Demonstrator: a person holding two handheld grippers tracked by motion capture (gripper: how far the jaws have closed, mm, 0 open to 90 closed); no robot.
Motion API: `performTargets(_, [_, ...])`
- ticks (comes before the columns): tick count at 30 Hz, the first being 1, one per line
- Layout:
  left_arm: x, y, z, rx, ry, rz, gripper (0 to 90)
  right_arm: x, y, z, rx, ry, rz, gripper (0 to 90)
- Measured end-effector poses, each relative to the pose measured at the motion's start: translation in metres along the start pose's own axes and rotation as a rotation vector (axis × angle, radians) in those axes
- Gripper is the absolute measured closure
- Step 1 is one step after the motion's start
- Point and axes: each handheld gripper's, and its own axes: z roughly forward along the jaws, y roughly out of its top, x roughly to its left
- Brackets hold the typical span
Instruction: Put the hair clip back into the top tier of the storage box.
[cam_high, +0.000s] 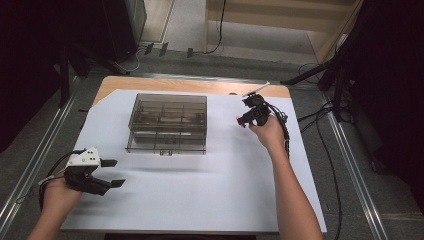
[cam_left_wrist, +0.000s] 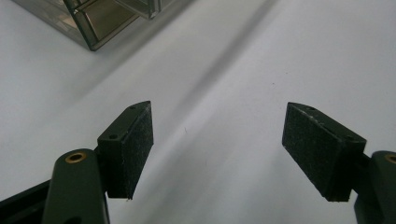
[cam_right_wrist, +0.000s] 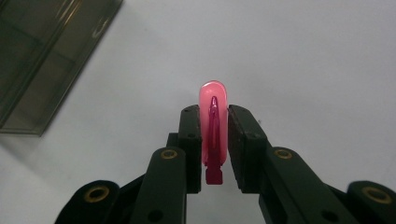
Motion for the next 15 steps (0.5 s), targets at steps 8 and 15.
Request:
performTargets(8, [0.007,0.000,0.001,0.007,-0.024,-0.029,26.3,0.014,-0.013,-0.011,-0.025,0.021,-0.014,77.0])
performTargets(15, [0.010,0.004,0.005,0.004,-0.036,-0.029,26.3,0.021,-0.023,-0.025,-0.053,0.043,-0.029,77.0])
